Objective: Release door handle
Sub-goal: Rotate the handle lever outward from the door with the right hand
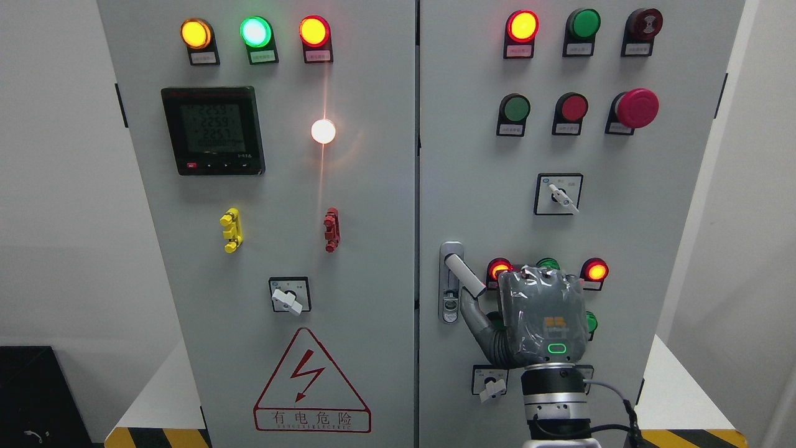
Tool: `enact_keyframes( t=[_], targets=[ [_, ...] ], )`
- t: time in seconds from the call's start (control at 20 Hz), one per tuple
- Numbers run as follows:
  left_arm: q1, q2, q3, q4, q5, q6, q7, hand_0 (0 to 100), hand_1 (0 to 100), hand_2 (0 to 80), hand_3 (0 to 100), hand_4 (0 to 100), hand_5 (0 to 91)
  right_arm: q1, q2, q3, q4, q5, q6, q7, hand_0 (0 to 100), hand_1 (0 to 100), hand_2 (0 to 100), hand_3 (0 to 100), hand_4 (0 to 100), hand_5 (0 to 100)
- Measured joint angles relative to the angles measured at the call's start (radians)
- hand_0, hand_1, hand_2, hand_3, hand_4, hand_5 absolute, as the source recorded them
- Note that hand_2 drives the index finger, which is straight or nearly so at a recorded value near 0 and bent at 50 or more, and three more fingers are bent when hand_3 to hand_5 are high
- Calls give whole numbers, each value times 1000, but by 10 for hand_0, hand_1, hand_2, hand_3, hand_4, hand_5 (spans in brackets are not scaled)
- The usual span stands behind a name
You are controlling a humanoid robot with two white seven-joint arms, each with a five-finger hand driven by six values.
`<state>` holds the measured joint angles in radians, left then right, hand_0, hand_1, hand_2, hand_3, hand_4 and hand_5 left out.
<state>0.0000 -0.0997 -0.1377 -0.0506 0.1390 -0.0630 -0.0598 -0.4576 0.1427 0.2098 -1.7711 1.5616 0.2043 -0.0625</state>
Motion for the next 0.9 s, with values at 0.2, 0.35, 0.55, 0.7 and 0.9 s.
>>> enact_keyframes(
  t=[0.2, 0.35, 0.55, 0.7, 0.9],
  targets=[
    [0, 0, 0, 0, 0, 0, 0, 120, 556, 0, 0, 0, 0, 0, 0, -3, 0, 0, 0, 0, 504, 327, 992, 1000, 1000, 1000],
    [0, 0, 0, 0, 0, 0, 0, 120, 556, 0, 0, 0, 0, -1, 0, -5, -2, 0, 0, 0, 504, 326, 991, 1000, 1000, 1000],
    [0, 0, 0, 0, 0, 0, 0, 120, 556, 0, 0, 0, 0, -1, 0, -7, -4, 0, 0, 0, 504, 326, 990, 1000, 1000, 1000],
    [0, 0, 0, 0, 0, 0, 0, 120, 556, 0, 0, 0, 0, -1, 0, -7, -5, -1, 0, 0, 505, 326, 990, 1000, 1000, 1000],
    [0, 0, 0, 0, 0, 0, 0, 120, 556, 0, 0, 0, 0, -1, 0, -8, -7, -1, 0, 0, 505, 326, 990, 1000, 1000, 1000]
  ],
)
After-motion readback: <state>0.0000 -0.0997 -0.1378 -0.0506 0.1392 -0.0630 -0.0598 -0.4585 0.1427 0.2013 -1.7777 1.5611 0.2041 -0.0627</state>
